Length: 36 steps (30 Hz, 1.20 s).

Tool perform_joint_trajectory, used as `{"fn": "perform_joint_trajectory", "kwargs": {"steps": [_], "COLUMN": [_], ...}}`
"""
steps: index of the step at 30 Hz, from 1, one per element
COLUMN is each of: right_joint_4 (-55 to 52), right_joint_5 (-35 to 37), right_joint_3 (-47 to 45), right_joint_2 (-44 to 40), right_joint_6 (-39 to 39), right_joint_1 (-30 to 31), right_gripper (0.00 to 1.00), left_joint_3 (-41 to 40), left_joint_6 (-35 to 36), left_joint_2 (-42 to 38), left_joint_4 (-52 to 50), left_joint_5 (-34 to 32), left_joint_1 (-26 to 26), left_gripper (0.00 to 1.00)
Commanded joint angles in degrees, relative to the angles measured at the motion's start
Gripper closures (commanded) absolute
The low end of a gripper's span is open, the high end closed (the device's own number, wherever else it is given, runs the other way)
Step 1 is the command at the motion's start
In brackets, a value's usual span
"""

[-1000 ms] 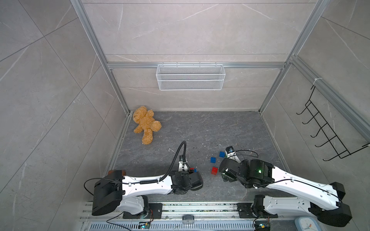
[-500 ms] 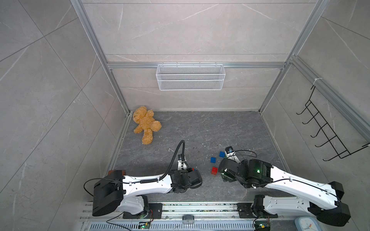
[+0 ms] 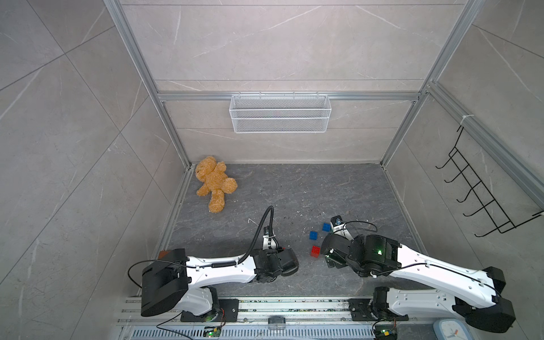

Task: Assemble the letter h with lego
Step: Adjust the lego brick at the center of the board.

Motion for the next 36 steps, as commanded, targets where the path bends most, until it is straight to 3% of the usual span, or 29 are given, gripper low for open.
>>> {"fn": "perform_joint_trajectory", "kwargs": {"steps": [1,9,11,12,16,21,25,36], "right_joint_4": [-1.75,-1.84,-1.92,-2.0,-2.09,-2.03,-1.88,-1.85], "right_joint_5": [1.28,1.46,1.46,1.48,1.55,1.63,1.63,0.59], "right_joint_3": [-0.29,-0.21,-0.21,-0.12,-0.03,-0.03,0.07,-0.02], "right_joint_2": [0.27,0.48,0.56,0.49,0.17,-0.7,-1.11,-2.66], "right_joint_6": [1.35,1.34,1.41,1.41,1.51,1.49,1.35,1.32], "right_joint_1": [0.43,0.44,0.51,0.52,0.48,0.52,0.52,0.51], "right_gripper": [0.0,0.0,0.0,0.0,0.0,0.0,0.0,0.0], "left_joint_3": [1.19,2.22,3.07,3.9,6.93,9.84,15.85,28.02], "left_joint_6": [0.94,3.48,4.65,5.28,9.69,16.78,21.73,26.37], "left_joint_2": [0.06,-0.37,-0.38,-0.34,-0.96,-2.65,-2.58,3.22], "left_joint_4": [0.73,-0.88,-2.23,-3.75,-10.03,-16.51,-23.25,-33.85], "left_joint_5": [-1.18,0.12,1.34,2.23,7.39,19.57,23.7,37.65], "left_joint_1": [0.55,1.76,2.31,2.65,4.9,10.89,14.35,23.2], "left_gripper": [0.6,0.8,0.88,1.0,1.0,1.0,1.0,1.0]}}
